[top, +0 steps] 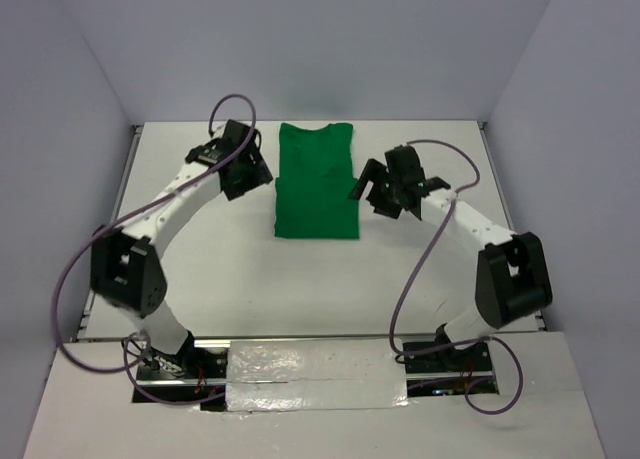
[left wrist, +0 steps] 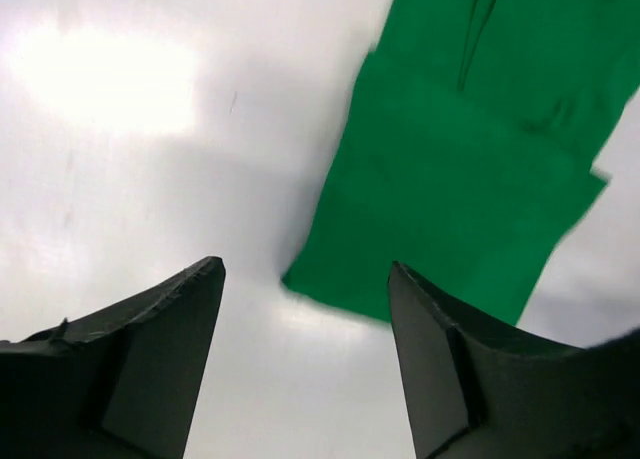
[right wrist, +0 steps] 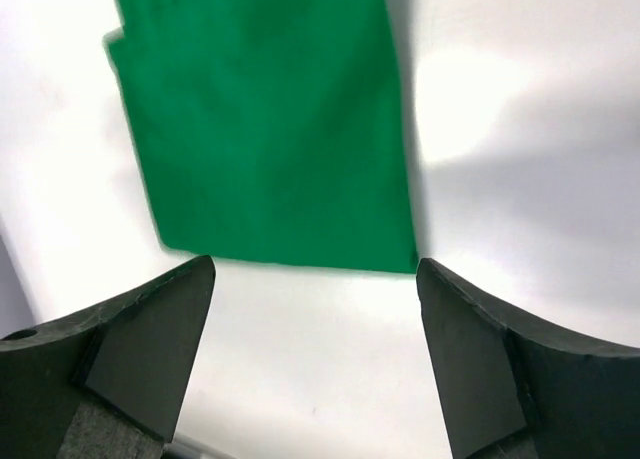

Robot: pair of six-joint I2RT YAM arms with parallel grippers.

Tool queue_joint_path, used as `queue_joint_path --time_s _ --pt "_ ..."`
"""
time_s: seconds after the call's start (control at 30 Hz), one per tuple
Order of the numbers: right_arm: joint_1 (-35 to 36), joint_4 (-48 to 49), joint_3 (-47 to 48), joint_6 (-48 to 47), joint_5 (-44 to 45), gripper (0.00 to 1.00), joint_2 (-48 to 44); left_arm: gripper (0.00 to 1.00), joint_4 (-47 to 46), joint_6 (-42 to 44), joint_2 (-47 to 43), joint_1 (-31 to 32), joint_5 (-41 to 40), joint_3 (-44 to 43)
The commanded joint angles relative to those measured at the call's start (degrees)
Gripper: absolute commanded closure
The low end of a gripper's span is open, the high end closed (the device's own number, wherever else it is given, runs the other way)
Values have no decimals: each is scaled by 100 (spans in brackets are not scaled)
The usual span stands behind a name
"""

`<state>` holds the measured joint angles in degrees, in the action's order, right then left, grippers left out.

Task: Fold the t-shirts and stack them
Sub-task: Fold the folded rectangular tshirt in 1/3 of the way, then grab one side of the 2/3 rectangular tshirt with both arms

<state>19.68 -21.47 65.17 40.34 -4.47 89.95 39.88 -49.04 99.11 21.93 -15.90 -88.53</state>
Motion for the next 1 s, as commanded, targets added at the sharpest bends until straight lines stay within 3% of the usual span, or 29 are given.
queue_joint_path --time_s 0.0,0.1,0.2,0.3,0.47,0.57,0.77,0.97 --pt "80 915 -1230 781 -667 12 -381 24 -567 -509 -610 65 902 1379" --pt "115 1575 -1978 1274 -792 13 -645 26 -1498 -896 -1007 109 1588 2575" --pt "115 2339 -2533 1722 -1020 15 -725 28 -3000 -1169 -1305 109 2354 3900" --pt "115 3051 -2990 2249 -1003 17 -690 29 -3881 -1477 -1316 83 2504 4343" --pt "97 3763 -3265 2891 -810 23 -339 29 -4365 -1706 -1017 74 2425 4450" --pt "97 3922 -3247 3067 -713 34 -22 30 -4594 -1785 -789 74 2329 4459" --pt "115 3993 -3142 3208 -546 54 374 44 -4471 -1829 -454 39 2082 4318" --pt "106 4028 -3238 3252 -441 55 453 47 -4524 -1925 -446 39 1925 4450"
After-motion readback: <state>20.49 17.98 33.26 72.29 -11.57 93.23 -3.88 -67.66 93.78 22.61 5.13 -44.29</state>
